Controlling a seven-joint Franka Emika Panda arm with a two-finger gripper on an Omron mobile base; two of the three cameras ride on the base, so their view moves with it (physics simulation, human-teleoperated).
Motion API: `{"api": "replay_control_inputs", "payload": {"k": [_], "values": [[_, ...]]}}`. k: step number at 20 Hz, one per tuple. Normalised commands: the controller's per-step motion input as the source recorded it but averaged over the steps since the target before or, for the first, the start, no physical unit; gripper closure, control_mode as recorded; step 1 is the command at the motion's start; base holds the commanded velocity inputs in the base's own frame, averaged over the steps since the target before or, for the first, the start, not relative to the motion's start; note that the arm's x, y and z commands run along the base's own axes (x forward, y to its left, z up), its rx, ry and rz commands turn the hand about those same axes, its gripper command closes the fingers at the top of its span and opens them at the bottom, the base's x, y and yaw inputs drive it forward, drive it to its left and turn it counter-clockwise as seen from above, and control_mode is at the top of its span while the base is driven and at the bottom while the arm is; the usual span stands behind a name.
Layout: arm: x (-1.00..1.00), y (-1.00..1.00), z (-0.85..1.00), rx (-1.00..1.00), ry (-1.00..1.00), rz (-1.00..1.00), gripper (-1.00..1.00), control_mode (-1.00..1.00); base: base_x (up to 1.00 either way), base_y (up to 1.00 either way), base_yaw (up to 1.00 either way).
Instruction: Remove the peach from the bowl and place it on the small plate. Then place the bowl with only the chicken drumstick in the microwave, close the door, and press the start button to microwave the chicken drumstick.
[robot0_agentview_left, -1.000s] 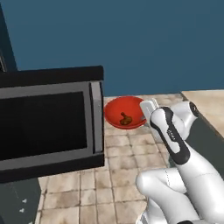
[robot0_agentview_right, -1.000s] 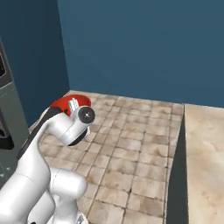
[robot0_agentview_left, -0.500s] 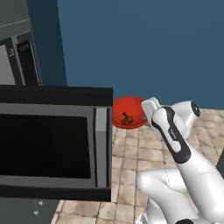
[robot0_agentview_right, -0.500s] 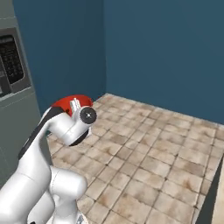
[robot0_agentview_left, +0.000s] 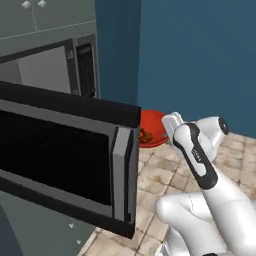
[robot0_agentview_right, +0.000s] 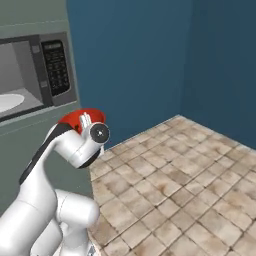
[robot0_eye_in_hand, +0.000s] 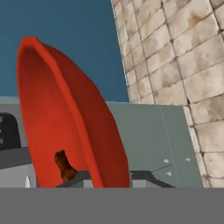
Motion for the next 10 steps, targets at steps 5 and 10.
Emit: {"api": "replay_control_inputs", "payload": {"k": [5,10], "values": [[0.0,0.0,0.0,0.0,0.0,0.0,1.0,1.0,0.85,0.03,0.63],[0.0,0.0,0.0,0.0,0.0,0.0,1.0,1.0,0.39,0.0,0.62]]}}
